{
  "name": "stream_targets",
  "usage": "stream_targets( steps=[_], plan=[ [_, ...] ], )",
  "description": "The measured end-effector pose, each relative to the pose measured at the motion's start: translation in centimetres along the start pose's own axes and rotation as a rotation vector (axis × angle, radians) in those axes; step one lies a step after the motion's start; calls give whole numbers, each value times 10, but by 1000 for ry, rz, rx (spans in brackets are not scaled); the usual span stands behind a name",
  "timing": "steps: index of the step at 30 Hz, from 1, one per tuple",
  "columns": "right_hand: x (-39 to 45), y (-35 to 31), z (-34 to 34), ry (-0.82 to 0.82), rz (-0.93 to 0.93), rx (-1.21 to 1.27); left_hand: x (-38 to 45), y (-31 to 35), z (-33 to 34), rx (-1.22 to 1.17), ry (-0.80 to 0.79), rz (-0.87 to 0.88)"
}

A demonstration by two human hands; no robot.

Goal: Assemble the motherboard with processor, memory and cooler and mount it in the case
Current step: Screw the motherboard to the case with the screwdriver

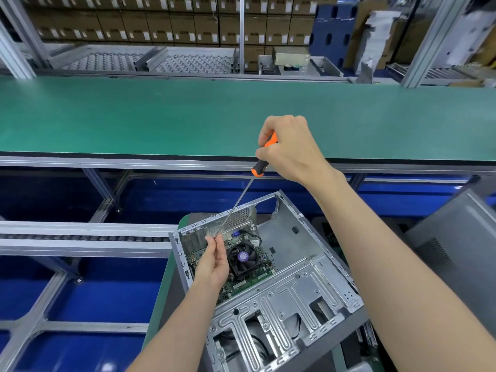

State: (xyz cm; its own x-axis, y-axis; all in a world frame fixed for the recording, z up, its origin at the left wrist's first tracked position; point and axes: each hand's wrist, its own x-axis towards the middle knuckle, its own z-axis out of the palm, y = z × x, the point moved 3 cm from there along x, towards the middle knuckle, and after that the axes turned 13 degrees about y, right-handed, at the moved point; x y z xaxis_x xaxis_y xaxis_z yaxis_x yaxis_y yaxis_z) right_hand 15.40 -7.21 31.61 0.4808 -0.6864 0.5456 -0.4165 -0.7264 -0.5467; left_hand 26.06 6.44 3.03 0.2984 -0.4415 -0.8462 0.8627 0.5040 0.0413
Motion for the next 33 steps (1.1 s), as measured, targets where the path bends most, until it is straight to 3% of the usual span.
stream_targets(
  steps=[8,13,20,26,29,33],
  plan=[
    [4,7,-6,36,23,-26,-5,-1,1,73,-75,37],
    [6,6,-10,-36,15,0,-5,-4,0,135,-83,64],
    [11,3,-9,38,-22,-7,-6,-2,3,134,-156,59],
    [23,2,-6,98,-43,-47,-17,4,10,422,-130,134],
    [24,-1,6,72,-60,-46,-27,19,7,716,-64,437],
    [16,-10,33,5,-90,-46,-52,64,15,971,-48,1118]
  ],
)
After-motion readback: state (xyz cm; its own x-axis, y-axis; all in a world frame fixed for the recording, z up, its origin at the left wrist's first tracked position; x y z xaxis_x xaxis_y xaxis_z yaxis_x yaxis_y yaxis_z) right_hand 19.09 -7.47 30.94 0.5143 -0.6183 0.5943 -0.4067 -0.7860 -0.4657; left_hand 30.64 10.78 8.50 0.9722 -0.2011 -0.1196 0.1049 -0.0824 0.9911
